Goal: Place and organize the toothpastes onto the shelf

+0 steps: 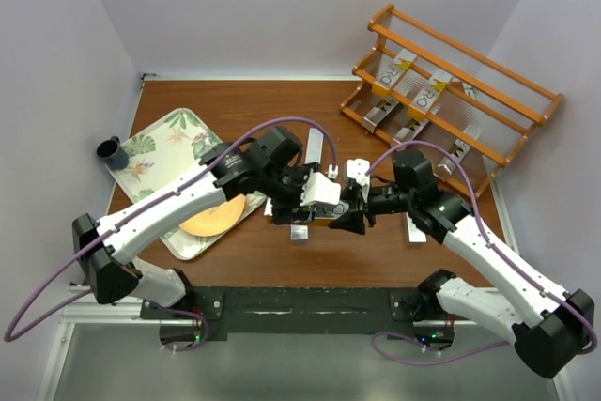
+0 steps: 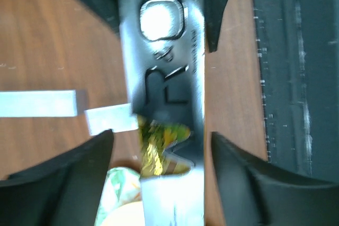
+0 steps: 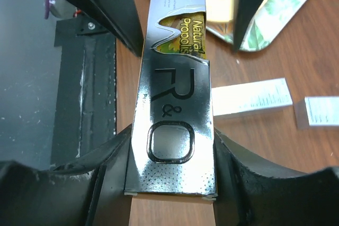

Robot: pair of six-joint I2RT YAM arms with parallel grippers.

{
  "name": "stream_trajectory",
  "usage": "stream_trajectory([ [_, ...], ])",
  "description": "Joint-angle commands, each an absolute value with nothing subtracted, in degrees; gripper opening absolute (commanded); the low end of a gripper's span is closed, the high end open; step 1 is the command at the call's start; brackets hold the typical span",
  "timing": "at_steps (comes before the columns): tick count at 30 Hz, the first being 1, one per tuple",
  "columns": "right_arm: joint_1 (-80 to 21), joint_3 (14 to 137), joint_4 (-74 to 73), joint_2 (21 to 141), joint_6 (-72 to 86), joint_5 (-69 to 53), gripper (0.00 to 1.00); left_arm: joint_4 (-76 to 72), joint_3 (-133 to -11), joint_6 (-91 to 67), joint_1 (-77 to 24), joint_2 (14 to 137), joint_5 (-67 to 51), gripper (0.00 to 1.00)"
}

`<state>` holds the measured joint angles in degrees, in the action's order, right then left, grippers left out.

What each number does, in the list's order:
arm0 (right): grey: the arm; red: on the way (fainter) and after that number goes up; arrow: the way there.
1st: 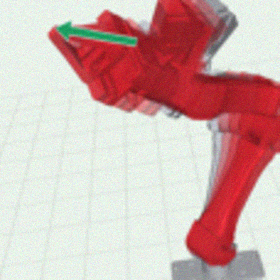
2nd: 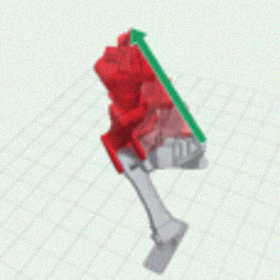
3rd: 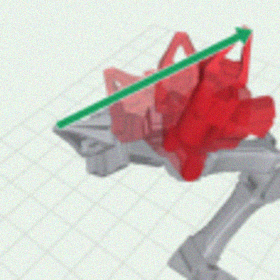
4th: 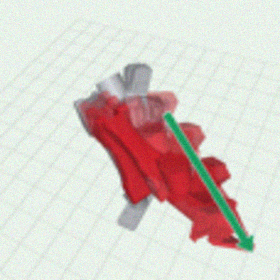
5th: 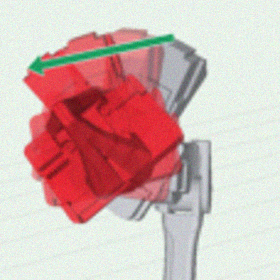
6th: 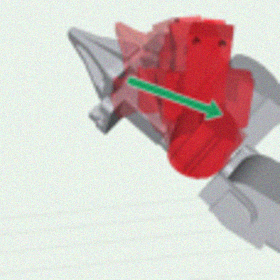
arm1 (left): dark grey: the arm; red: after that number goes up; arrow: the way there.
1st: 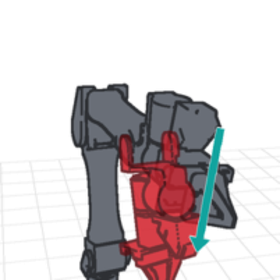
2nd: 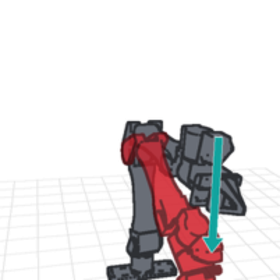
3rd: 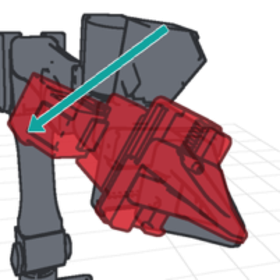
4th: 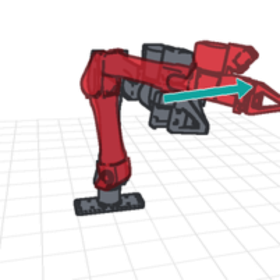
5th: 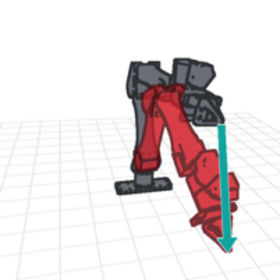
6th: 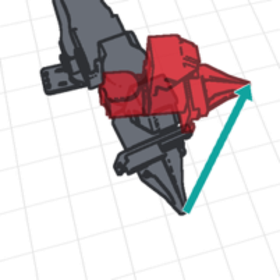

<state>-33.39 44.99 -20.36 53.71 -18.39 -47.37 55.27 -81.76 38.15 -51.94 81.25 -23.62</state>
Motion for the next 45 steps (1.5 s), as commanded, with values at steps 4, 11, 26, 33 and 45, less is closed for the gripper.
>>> stream_trajectory([
  [4, -33.66, 48.42, -23.55, 52.30, -14.25, -38.33, 0.13, 45.10, -78.15, 35.07, -52.12, 71.99, -12.41, 0.98],
  [11, -33.58, 49.66, -27.94, 48.00, -5.72, -20.50, 0.00, 27.88, -70.41, 28.40, -52.12, 61.81, 8.31, 1.00],
  [26, -33.58, 59.15, -47.09, 44.73, 11.86, 23.28, 0.00, 1.94, -54.41, 19.51, -51.59, 48.34, 40.51, 1.00],
  [33, -33.57, 64.32, -54.83, 46.41, 12.92, 31.45, 0.00, 1.50, -52.39, 17.84, -48.96, 48.60, 41.84, 1.00],
  [45, -31.30, 66.02, -51.96, 47.64, 10.55, 46.76, 0.00, 0.88, -49.49, 14.33, -42.98, 45.88, 37.18, 1.00],
])
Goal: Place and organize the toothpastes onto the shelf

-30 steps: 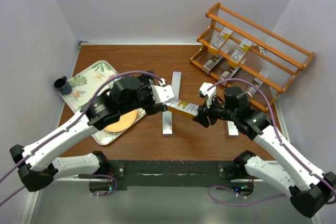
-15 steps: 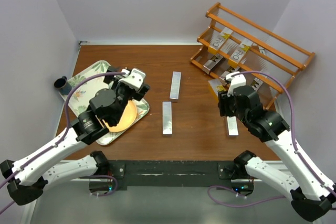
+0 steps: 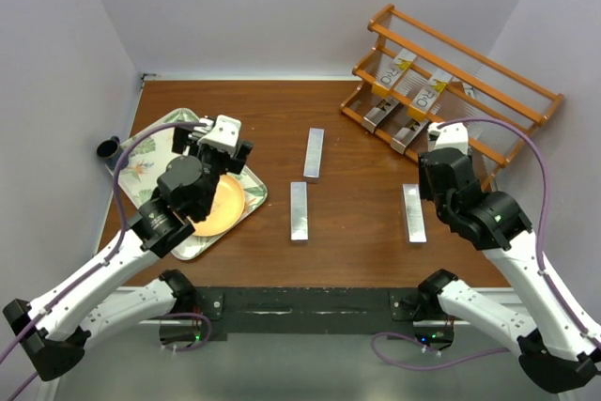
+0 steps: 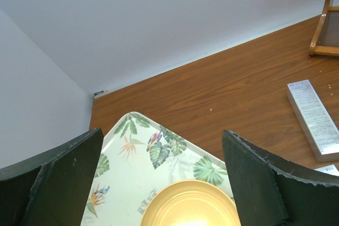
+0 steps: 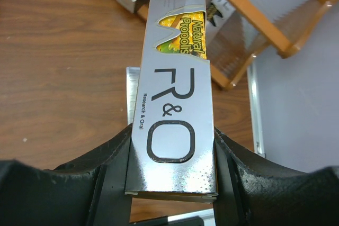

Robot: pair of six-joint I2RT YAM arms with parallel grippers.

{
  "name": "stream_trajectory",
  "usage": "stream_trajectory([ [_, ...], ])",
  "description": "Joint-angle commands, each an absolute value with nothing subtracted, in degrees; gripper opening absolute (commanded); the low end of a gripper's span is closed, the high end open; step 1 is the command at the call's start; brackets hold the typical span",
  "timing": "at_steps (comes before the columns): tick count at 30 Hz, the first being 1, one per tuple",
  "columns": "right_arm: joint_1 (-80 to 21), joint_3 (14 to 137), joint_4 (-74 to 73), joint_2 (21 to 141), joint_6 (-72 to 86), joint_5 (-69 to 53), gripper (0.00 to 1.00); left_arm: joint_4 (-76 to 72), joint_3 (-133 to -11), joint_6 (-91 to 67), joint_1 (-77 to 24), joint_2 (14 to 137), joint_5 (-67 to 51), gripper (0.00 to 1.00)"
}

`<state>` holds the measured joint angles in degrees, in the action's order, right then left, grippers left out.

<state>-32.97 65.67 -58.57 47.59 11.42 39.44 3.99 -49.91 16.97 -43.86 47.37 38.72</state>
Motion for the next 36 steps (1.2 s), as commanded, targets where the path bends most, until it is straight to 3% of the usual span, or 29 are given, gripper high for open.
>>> stream_trajectory([
  [1, -30.51, 65.40, -50.46, 47.72, 10.46, 46.67, 0.00, 0.88, -49.40, 14.33, -42.89, 45.70, 37.26, 1.00],
  [9, -19.08, 58.72, -31.30, 47.98, 9.32, 44.73, 0.00, -1.76, -47.29, 13.80, -42.54, 42.28, 36.83, 1.00],
  [23, -7.75, 54.14, -6.00, 61.34, 11.34, 46.84, 0.00, -2.72, -45.61, 13.01, -42.36, 38.24, 35.51, 1.00],
  [36, -0.09, 56.34, 2.98, 71.88, 12.04, 39.12, 0.00, -2.99, -44.91, 12.57, -41.84, 37.53, 33.66, 0.99],
])
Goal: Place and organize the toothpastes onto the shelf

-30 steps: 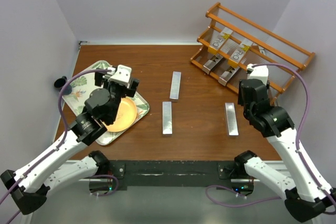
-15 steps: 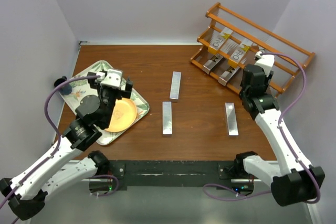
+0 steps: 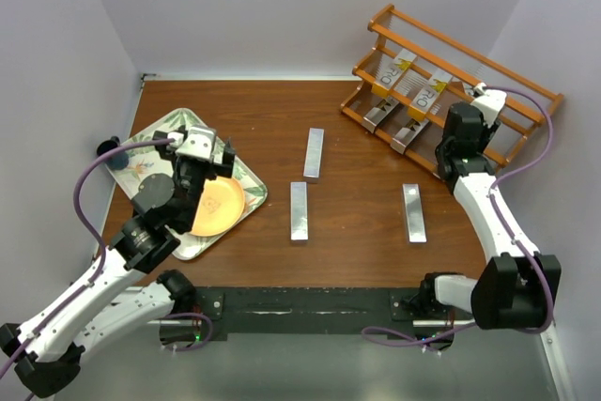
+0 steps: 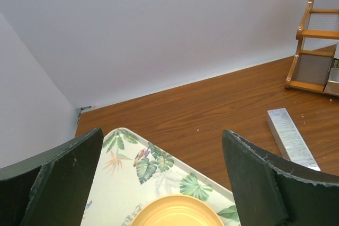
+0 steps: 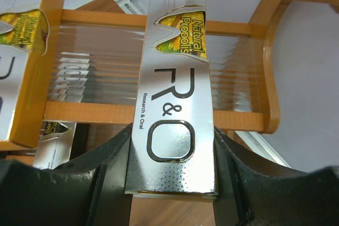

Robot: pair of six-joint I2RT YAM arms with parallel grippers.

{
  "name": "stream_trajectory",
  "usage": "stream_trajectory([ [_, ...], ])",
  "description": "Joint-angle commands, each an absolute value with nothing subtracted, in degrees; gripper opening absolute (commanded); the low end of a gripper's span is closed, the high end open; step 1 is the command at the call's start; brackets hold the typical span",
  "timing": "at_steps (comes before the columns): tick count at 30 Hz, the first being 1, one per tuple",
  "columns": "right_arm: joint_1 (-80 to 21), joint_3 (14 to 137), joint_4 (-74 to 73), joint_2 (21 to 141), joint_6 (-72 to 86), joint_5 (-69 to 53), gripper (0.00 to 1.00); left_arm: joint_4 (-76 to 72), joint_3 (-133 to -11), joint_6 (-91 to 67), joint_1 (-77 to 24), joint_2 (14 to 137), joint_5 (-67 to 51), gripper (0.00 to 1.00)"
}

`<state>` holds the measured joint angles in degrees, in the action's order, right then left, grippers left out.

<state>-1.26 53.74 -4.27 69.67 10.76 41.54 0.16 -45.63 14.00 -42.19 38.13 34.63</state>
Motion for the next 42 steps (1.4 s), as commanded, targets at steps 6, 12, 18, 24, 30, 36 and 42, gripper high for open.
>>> stream_trajectory([
  [6, 1.76, 55.90, 5.45, 74.97, 10.64, 34.99, 0.00, -3.16, -44.65, 12.39, -41.57, 37.71, 32.61, 0.99],
  [12, 2.63, 55.28, 6.77, 76.64, 9.14, 33.66, 0.01, -3.25, -44.47, 12.13, -41.31, 37.44, 31.55, 0.99],
  [18, 2.90, 55.11, 6.68, 78.04, 10.54, 33.04, 0.08, -3.08, -44.47, 11.95, -41.05, 37.88, 30.68, 0.99],
  [24, 2.99, 54.49, 6.15, 78.22, 11.86, 33.13, 0.25, -2.99, -44.47, 11.69, -40.78, 38.14, 30.06, 0.99],
  [30, 2.99, 53.61, 5.80, 78.31, 12.83, 33.05, 0.40, -2.81, -44.47, 11.34, -40.43, 38.41, 29.18, 0.99],
  [36, 2.99, 53.26, 5.54, 78.66, 13.01, 32.87, 0.54, -2.90, -44.39, 11.16, -40.25, 38.58, 29.09, 0.99],
  [42, 3.08, 53.35, 5.54, 79.45, 12.92, 32.87, 0.61, -2.90, -44.38, 11.07, -40.17, 38.58, 29.00, 0.99],
])
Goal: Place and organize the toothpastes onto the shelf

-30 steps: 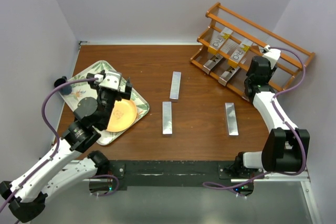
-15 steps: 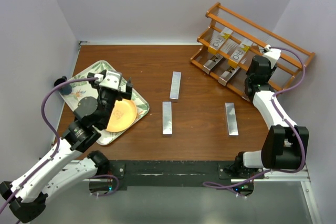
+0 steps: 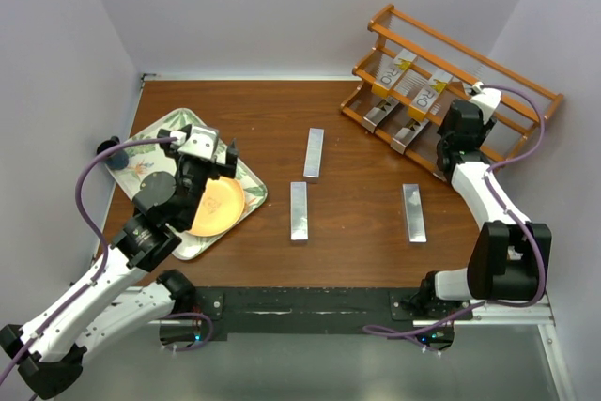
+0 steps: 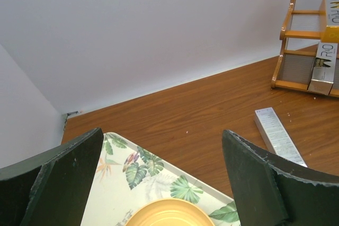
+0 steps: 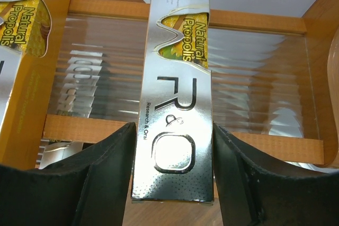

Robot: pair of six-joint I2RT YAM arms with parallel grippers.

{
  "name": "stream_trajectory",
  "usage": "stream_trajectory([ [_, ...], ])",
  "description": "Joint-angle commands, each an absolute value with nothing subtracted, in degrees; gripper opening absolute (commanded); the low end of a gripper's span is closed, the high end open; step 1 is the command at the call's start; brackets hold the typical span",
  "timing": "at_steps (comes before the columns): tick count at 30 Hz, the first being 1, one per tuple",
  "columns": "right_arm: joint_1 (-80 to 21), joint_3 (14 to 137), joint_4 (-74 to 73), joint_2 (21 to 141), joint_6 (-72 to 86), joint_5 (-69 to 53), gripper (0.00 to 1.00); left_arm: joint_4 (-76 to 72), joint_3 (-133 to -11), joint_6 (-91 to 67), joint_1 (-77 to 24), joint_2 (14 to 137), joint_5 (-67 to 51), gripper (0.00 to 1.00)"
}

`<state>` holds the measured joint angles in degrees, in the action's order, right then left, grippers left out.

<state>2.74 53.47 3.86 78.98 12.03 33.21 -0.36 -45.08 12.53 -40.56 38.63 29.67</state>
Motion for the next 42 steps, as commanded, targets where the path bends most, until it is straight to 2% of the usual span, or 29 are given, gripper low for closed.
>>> stream_trajectory([
  [1, 2.99, 53.35, 5.54, 79.54, 12.92, 32.78, 0.61, -2.90, -44.38, 11.16, -40.17, 38.50, 29.00, 0.99],
  [16, 3.08, 55.72, 5.01, 80.77, 12.39, 31.29, 0.56, -2.90, -44.47, 11.16, -39.99, 38.32, 28.83, 0.99],
  [19, 3.08, 55.55, 4.13, 79.64, 12.83, 30.94, 0.62, -2.81, -44.47, 11.16, -39.99, 38.41, 28.65, 0.99],
  [23, 3.08, 55.55, 2.03, 76.48, 13.62, 28.84, 0.86, -2.81, -44.38, 10.99, -39.81, 38.50, 28.21, 0.99],
  [26, 3.08, 56.51, -2.01, 73.41, 13.97, 27.34, 0.94, -2.81, -44.47, 10.81, -39.73, 38.76, 27.95, 0.99],
  [29, 3.08, 56.95, -5.97, 69.45, 14.32, 24.53, 0.98, -2.73, -44.38, 10.46, -39.64, 38.93, 27.77, 0.99],
  [42, 3.08, 46.34, -23.63, 53.71, 18.01, 3.09, 0.98, -2.37, -44.65, 9.49, -39.38, 39.99, 26.54, 0.99],
])
